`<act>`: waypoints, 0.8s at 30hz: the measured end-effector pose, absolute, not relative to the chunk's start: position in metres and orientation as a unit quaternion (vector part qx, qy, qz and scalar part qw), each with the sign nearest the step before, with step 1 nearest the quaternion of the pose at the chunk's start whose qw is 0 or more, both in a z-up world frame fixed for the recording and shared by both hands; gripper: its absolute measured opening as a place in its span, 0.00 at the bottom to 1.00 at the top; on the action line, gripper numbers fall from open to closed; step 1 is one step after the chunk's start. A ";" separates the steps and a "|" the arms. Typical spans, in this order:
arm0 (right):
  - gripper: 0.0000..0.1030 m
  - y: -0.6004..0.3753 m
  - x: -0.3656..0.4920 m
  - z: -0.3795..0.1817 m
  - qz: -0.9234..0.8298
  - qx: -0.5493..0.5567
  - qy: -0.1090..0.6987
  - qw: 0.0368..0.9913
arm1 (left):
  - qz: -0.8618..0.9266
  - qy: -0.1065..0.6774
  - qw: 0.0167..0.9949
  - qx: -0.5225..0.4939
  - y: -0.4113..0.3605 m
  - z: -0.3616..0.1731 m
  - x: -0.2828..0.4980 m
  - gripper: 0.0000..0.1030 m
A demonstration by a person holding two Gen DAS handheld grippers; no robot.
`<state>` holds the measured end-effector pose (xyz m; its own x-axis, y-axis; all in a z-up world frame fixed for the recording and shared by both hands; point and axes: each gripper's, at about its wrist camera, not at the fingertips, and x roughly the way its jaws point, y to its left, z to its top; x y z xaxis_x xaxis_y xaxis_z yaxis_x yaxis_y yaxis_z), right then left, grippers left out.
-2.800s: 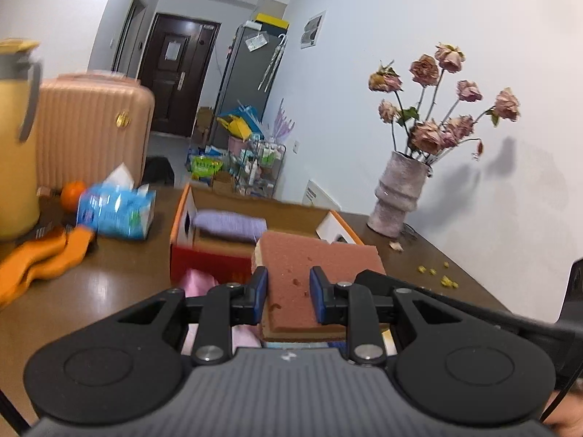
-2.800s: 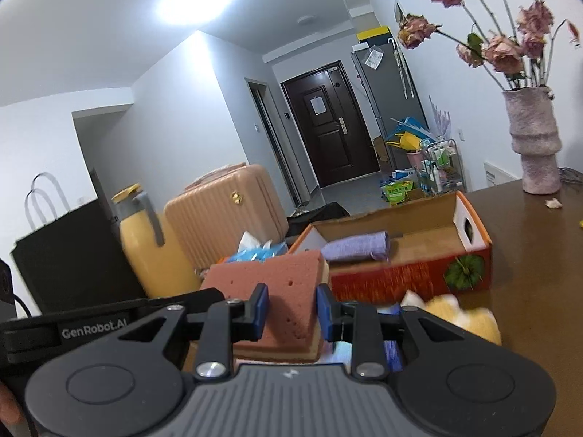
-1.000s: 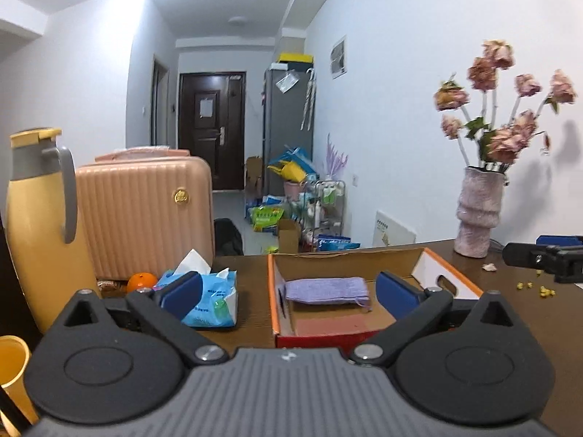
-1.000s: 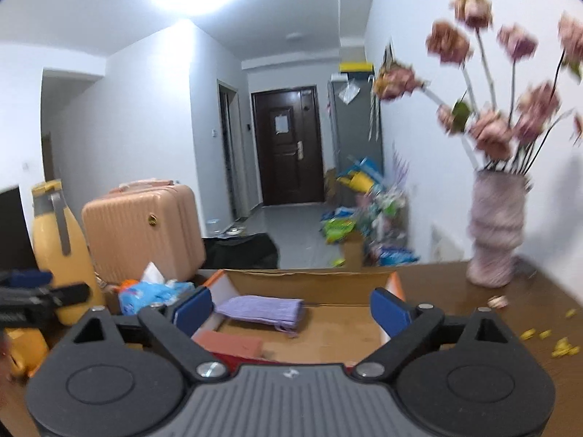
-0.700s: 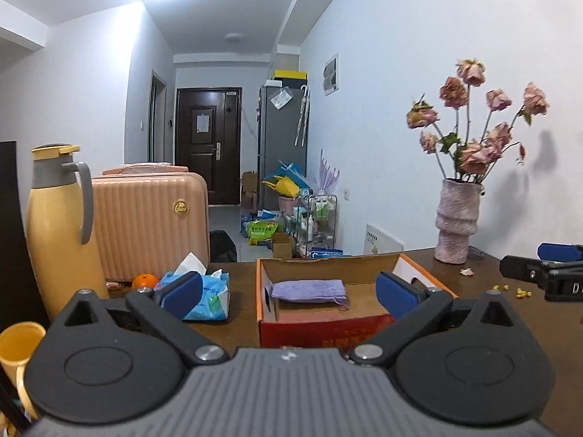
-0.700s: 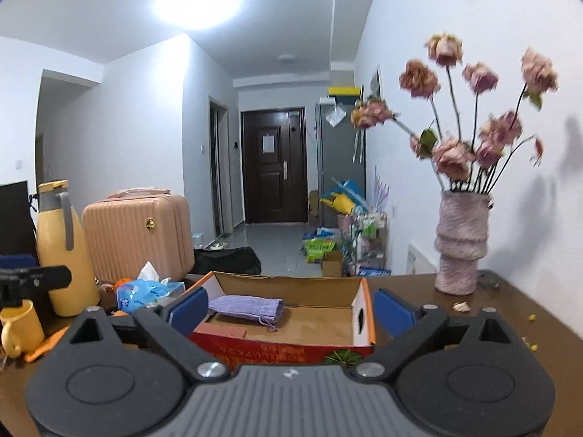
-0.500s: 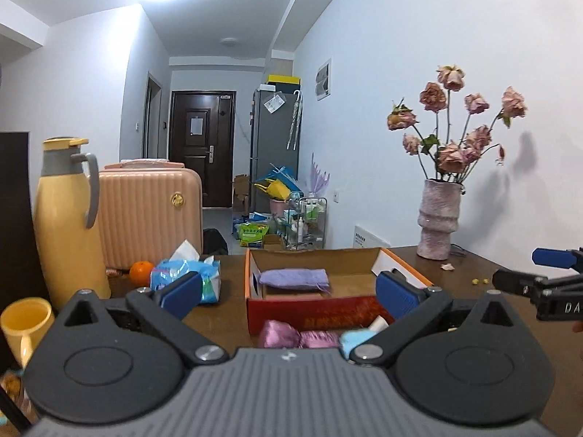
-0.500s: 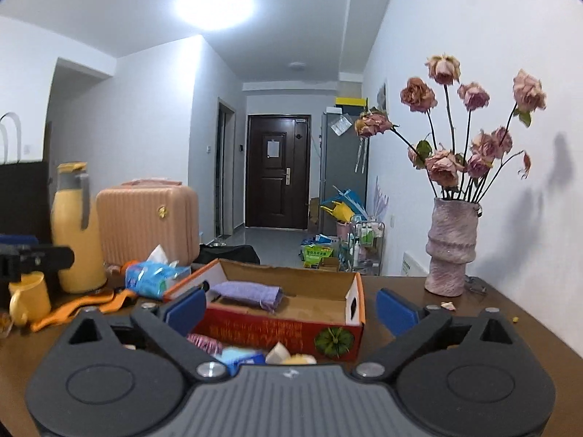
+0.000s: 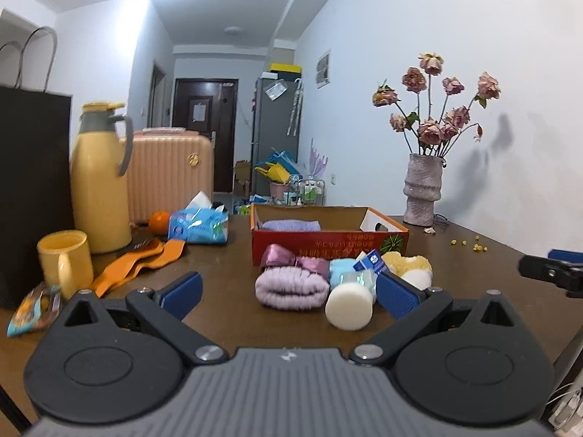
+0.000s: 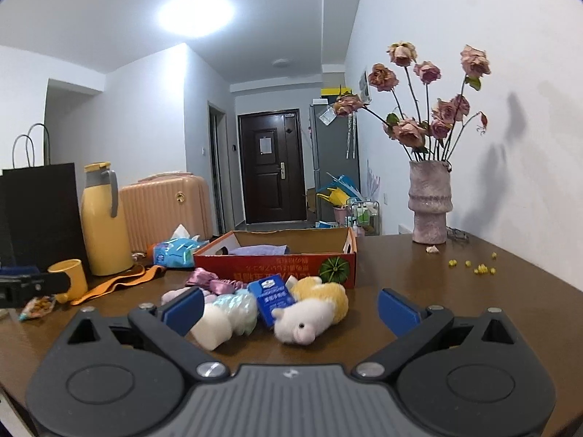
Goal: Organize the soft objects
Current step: 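Withdraw both tools from the box back over the table, then grasp the white round sponge with the left tool while the right tool grasps the clear plastic bag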
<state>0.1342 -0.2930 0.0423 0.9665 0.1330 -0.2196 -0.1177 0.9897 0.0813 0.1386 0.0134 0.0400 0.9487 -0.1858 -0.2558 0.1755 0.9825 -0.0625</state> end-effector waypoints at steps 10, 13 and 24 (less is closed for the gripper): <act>1.00 -0.278 0.127 0.034 0.091 0.015 0.127 0.988 | -0.087 0.157 0.983 -0.021 0.017 0.029 0.141 1.00; 0.99 -0.273 0.136 0.029 0.097 0.011 0.137 0.986 | -0.093 0.167 0.981 -0.021 0.015 0.025 0.151 1.00; 0.97 -0.286 0.189 0.012 0.087 0.030 0.176 0.980 | -0.142 0.218 0.965 0.009 -0.039 0.005 0.226 1.00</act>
<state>0.1888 -0.2864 0.0120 0.9228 0.1804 -0.3404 -0.1592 0.9832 0.0894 0.2258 -0.0387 0.0053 0.8644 -0.2698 -0.4242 0.2772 0.9597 -0.0454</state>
